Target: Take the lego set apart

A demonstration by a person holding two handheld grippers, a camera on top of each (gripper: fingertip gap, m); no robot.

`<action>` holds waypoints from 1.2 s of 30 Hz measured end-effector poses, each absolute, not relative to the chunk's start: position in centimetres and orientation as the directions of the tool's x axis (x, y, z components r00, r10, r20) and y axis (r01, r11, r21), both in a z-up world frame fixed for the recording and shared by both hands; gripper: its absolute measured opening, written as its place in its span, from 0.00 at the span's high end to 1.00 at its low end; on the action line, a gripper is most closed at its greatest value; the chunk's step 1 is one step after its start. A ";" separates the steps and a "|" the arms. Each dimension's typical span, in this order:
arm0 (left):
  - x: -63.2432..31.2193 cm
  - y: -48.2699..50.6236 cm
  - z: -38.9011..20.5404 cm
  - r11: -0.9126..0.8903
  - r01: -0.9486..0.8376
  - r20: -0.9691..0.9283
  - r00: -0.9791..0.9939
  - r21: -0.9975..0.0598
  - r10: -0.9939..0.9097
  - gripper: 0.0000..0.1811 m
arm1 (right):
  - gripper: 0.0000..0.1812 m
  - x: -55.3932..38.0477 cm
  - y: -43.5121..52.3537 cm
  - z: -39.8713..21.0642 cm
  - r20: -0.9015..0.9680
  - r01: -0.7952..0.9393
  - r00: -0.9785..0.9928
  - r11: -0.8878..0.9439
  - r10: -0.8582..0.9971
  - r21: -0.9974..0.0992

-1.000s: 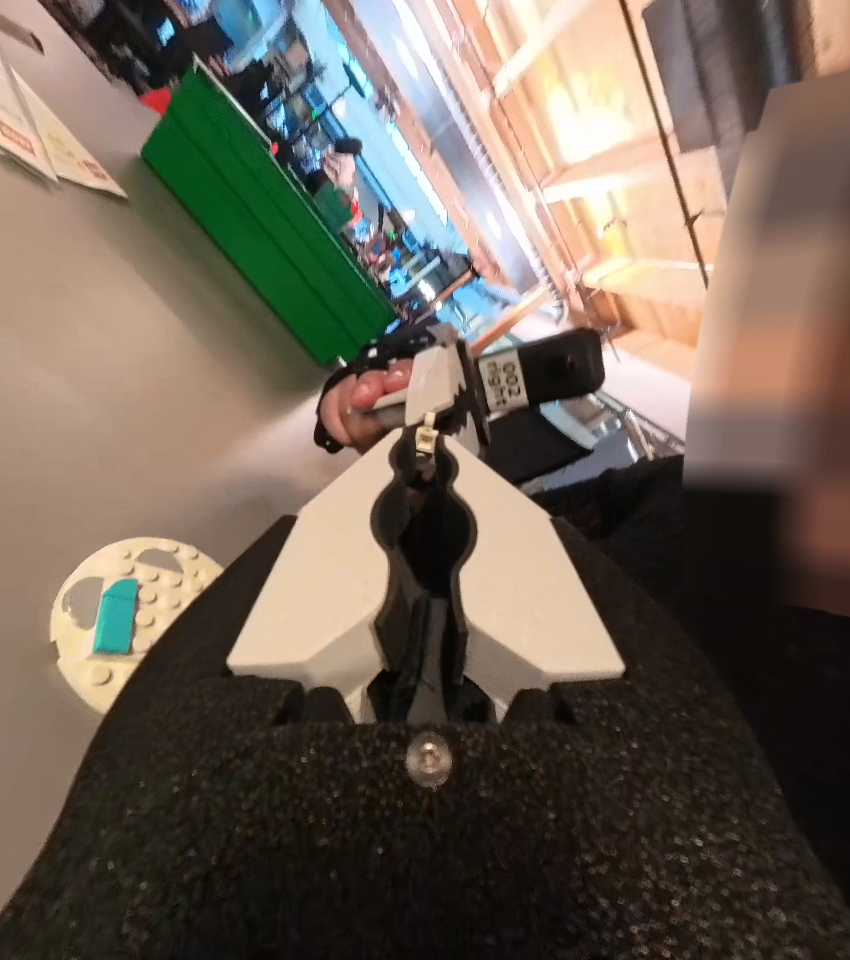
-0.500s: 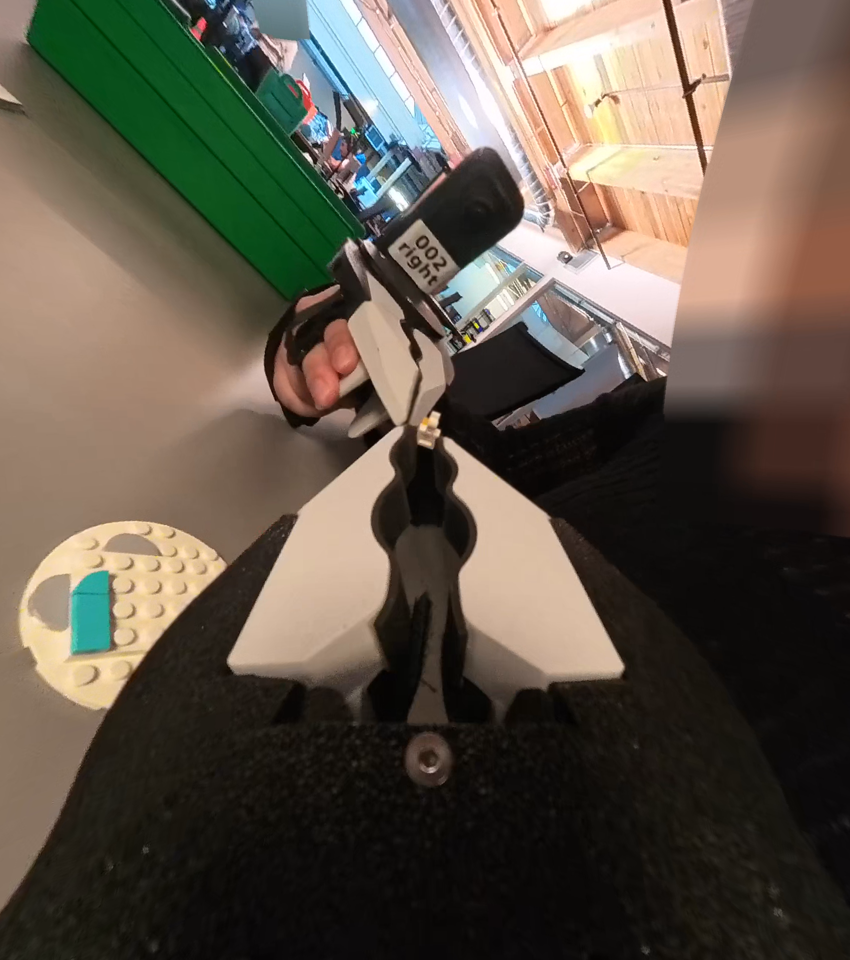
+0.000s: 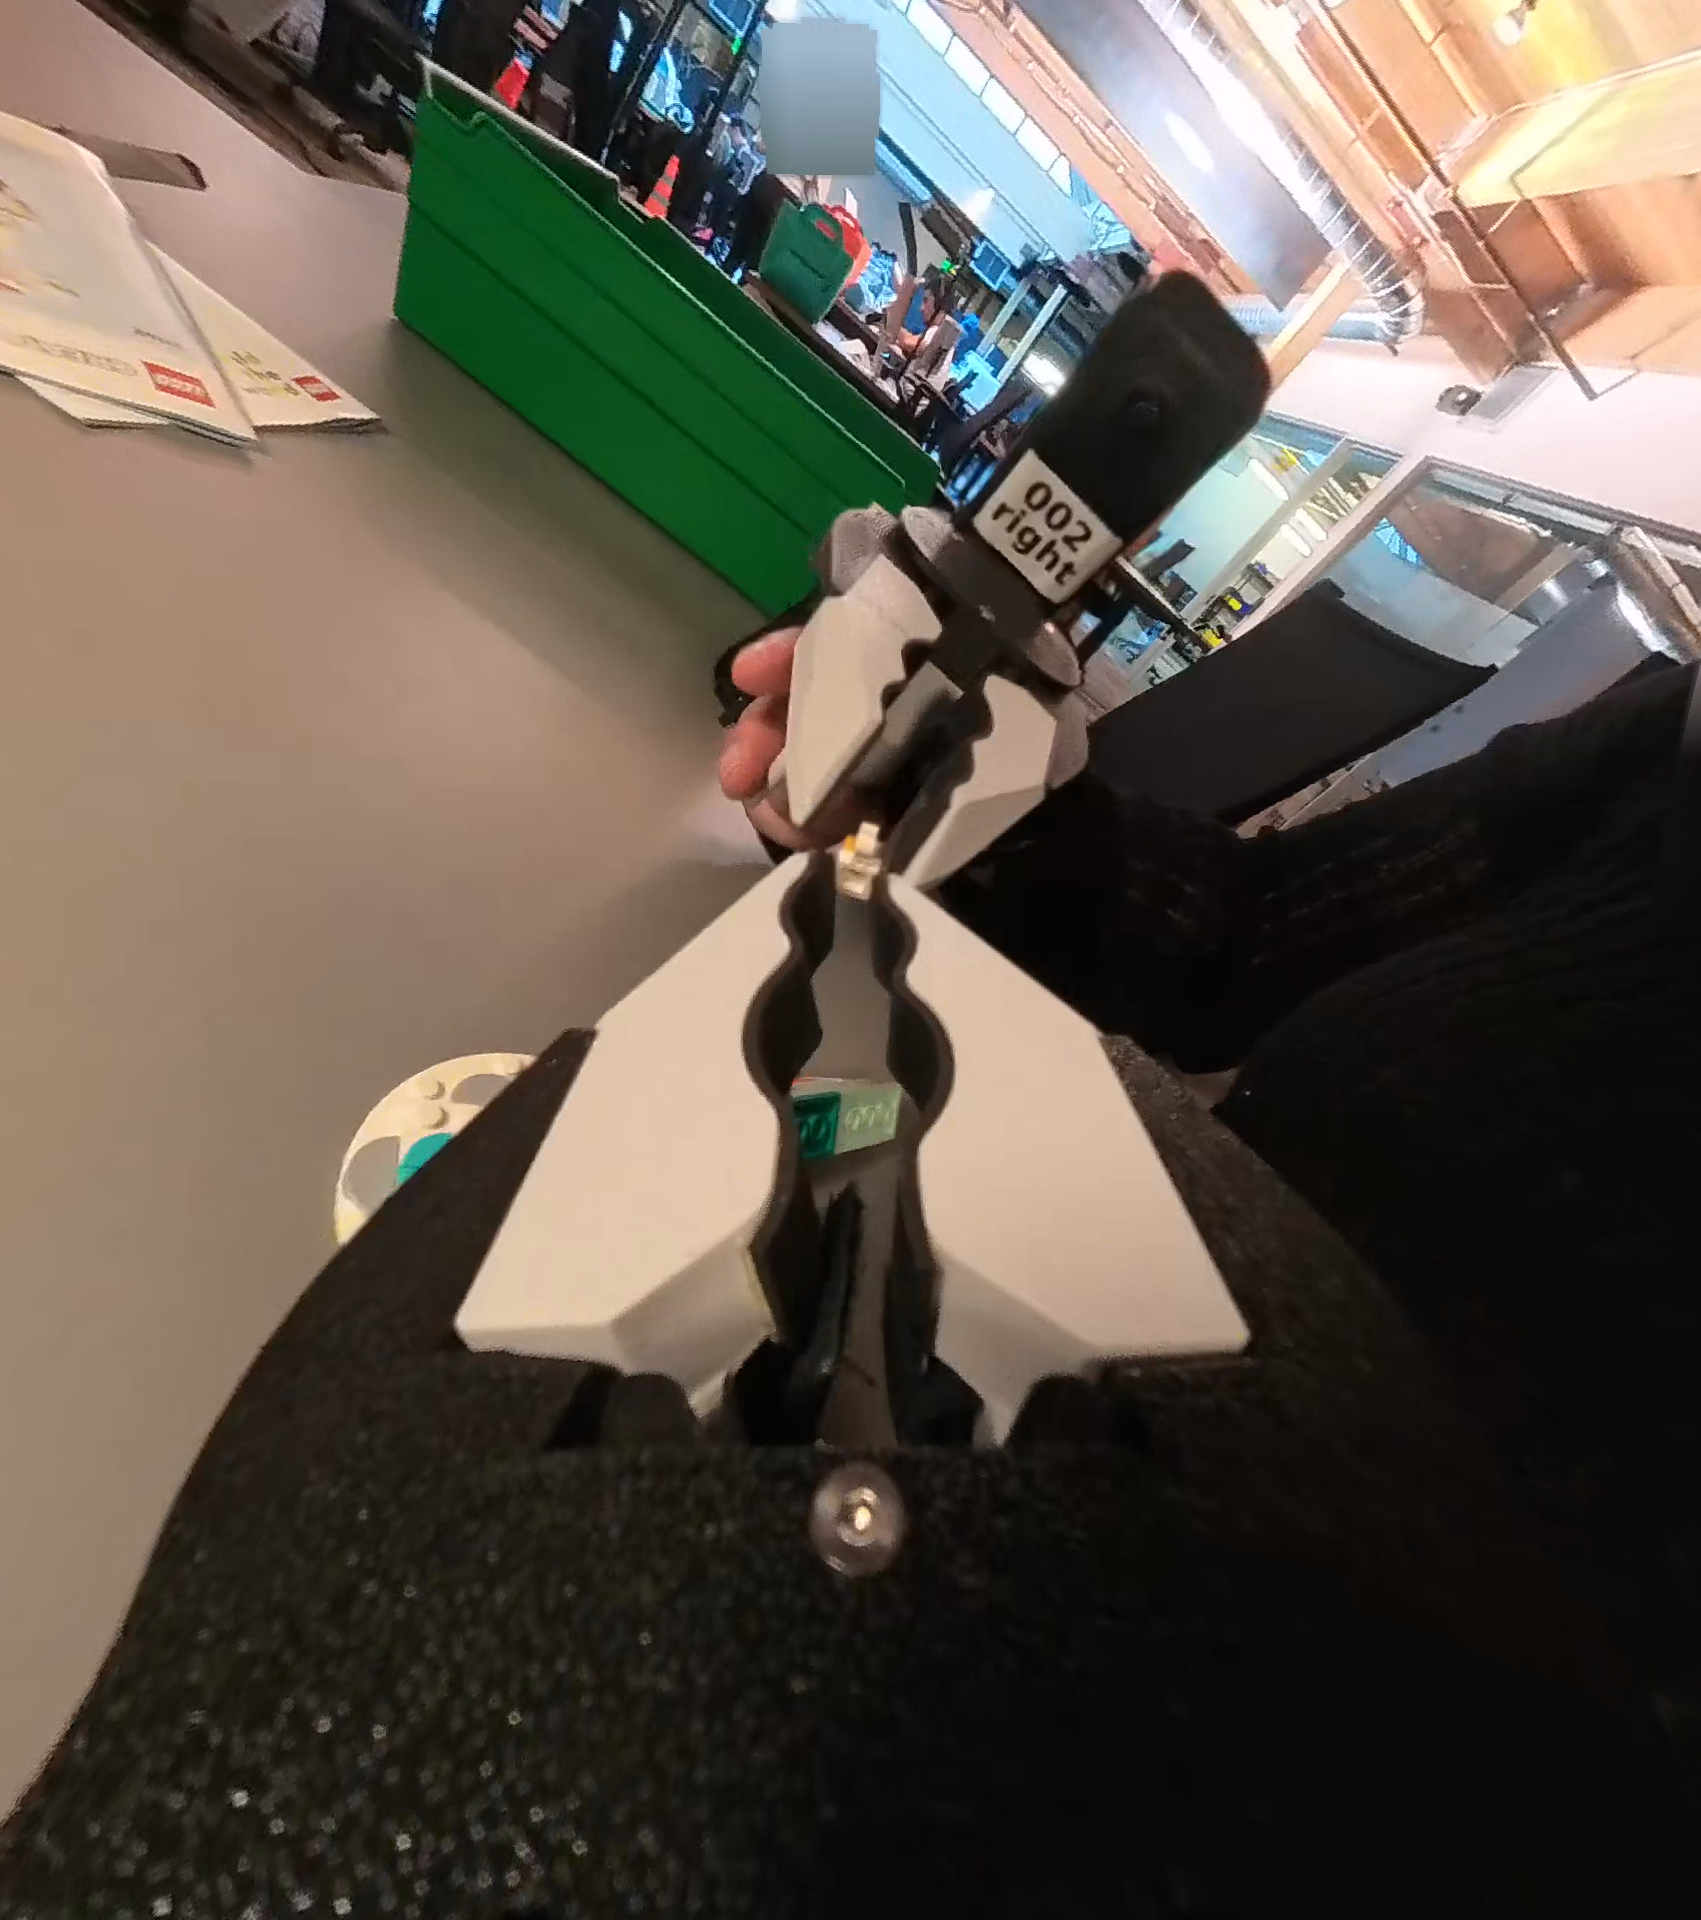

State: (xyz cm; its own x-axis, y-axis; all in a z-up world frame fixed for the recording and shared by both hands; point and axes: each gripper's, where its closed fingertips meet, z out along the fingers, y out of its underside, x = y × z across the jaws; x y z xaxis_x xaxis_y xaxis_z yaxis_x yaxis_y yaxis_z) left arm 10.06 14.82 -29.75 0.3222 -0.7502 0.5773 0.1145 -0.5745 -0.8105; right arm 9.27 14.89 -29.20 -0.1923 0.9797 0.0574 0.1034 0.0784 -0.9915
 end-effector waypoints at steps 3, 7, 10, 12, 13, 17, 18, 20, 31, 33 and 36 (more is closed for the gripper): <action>10.0 14.7 -30.0 -0.560 0.082 0.552 0.337 -0.824 -0.762 0.97 | 0.96 9.1 14.6 -29.4 0.097 0.109 -0.194 0.119 0.976 -0.987; 10.0 14.4 -30.3 -0.533 0.025 0.506 0.356 -0.846 -0.786 0.97 | 0.97 9.1 14.3 -29.6 0.099 0.123 -0.211 0.127 0.973 -0.984; 10.0 13.9 -30.4 -0.514 -0.014 0.477 0.350 -0.858 -0.806 0.97 | 0.98 9.1 13.8 -29.6 0.137 0.125 -0.229 0.168 0.964 -0.978; 10.1 13.9 -30.4 -0.511 -0.025 0.468 0.362 -0.859 -0.806 0.97 | 0.98 9.1 13.8 -29.7 0.172 0.136 -0.227 0.206 0.958 -0.969; 10.0 14.1 -30.4 -0.512 -0.023 0.468 0.371 -0.859 -0.802 0.97 | 0.98 9.1 13.9 -29.6 0.189 0.136 -0.216 0.222 0.958 -0.966; 9.7 14.8 -29.9 -0.538 0.030 0.506 0.386 -0.842 -0.771 0.86 | 0.99 8.9 14.9 -29.7 0.307 0.151 -0.139 0.326 0.942 -0.933; 9.5 14.9 -29.7 -0.545 0.053 0.521 0.385 -0.837 -0.762 0.84 | 0.99 8.9 15.1 -29.7 0.345 0.160 -0.117 0.361 0.931 -0.919; 9.2 15.3 -30.0 -0.543 0.052 0.511 0.421 -0.838 -0.749 0.84 | 0.99 8.7 15.6 -30.0 0.415 0.189 -0.079 0.423 0.906 -0.886; 8.9 16.8 -32.3 -0.580 0.016 0.488 0.561 -0.814 -0.669 0.93 | 0.99 8.1 16.5 -31.7 0.674 0.325 -0.041 0.648 0.738 -0.689; 8.9 16.9 -32.5 -0.592 0.020 0.498 0.564 -0.806 -0.659 0.92 | 0.99 8.1 16.6 -31.9 0.698 0.336 -0.045 0.669 0.715 -0.663; 9.1 16.8 -32.6 -0.608 0.023 0.518 0.550 -0.794 -0.655 0.96 | 0.99 8.2 16.6 -32.1 0.727 0.349 -0.054 0.695 0.685 -0.629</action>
State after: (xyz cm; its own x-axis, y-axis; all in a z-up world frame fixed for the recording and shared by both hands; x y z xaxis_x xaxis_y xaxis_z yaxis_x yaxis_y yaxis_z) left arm 9.07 16.76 -32.62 0.5498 -0.6555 0.5178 0.0233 -0.6076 -0.7939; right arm 8.16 16.62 -32.09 -0.0539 0.6848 0.7267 0.3493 0.6947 -0.6288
